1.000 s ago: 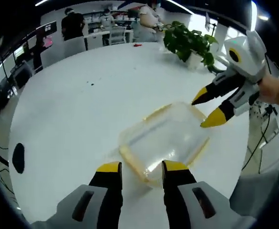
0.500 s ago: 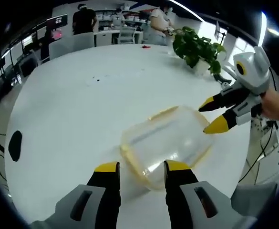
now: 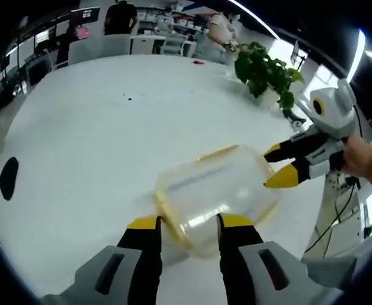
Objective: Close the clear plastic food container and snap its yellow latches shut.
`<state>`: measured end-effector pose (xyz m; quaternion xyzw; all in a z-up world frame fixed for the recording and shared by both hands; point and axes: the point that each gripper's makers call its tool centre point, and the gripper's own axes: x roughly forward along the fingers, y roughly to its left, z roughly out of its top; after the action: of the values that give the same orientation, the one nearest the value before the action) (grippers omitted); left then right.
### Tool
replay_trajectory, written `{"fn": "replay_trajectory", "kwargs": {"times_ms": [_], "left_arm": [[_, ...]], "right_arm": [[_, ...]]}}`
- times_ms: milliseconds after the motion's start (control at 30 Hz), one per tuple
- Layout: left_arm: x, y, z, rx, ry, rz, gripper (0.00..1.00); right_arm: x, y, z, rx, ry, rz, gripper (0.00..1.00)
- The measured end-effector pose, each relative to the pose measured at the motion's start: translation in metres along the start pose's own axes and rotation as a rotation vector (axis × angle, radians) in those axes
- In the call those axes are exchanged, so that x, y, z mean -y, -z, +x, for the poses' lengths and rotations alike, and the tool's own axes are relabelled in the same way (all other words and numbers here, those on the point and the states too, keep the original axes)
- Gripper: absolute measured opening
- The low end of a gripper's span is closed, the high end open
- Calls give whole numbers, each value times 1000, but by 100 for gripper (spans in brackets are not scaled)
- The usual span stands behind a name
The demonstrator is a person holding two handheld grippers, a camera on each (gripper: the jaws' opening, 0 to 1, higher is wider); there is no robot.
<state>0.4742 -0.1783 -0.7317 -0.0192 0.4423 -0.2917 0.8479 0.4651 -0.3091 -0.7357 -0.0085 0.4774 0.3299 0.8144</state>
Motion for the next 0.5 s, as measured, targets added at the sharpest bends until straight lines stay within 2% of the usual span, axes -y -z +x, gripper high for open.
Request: {"fn": "replay_trajectory", "kwargs": {"times_ms": [267,333,500], "left_arm": [[0,1,0,-5,7,-43,32],[1,1,0,2,1,-38,31],[0,1,1,21,13,-84,29]], "right_arm": [[-2,0,0,-8,0,-4,35],[-1,0,0,-6,0,-4,35],[1,-1,1,-3,-1,10,31]]}}
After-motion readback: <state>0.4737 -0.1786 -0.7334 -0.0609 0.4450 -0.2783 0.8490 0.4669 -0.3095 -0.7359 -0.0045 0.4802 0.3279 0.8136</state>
